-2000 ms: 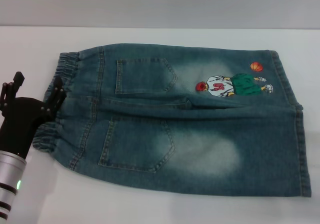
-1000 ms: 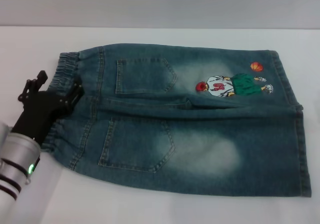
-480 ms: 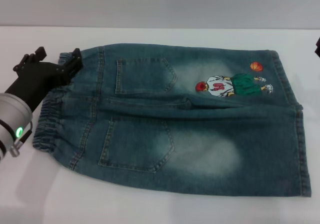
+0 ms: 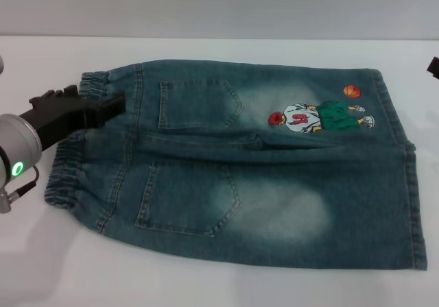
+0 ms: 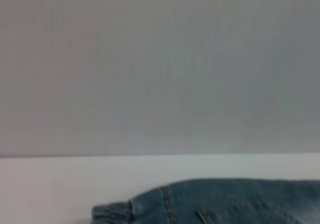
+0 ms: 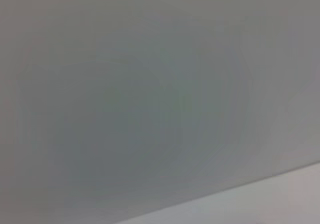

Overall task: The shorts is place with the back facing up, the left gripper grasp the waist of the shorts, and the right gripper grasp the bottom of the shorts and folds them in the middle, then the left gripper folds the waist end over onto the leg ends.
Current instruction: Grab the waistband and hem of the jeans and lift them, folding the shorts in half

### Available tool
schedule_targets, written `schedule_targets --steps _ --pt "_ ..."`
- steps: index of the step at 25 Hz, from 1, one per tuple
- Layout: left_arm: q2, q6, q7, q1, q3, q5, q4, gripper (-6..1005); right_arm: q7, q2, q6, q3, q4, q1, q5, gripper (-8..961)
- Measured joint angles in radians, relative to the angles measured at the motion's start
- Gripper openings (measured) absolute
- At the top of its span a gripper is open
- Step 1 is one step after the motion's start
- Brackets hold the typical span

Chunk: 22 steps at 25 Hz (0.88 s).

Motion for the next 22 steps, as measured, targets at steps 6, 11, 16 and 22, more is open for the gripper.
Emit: schedule_targets --steps 6,11,16,22 --pt "-0.001 -0.170 -0.002 -0.002 -0.062 0.001 -0.042 861 0.048 0.005 0.238 0.112 0.036 0.000 0.011 671" --pt "0.000 -0.252 -0.004 0.015 -0.094 0.000 -0.086 861 0.067 0.011 0.411 0.194 0.060 -0.004 0.063 671" --pt "0.000 -0.290 0.002 0.009 -0.111 0.000 -0.099 861 0.019 0.009 0.511 0.285 0.009 0.027 0.168 671" --pt "-0.001 -0.348 0.000 0.005 -0.128 0.000 -0.112 862 0.014 0.009 0.556 0.332 -0.025 0.037 0.178 671"
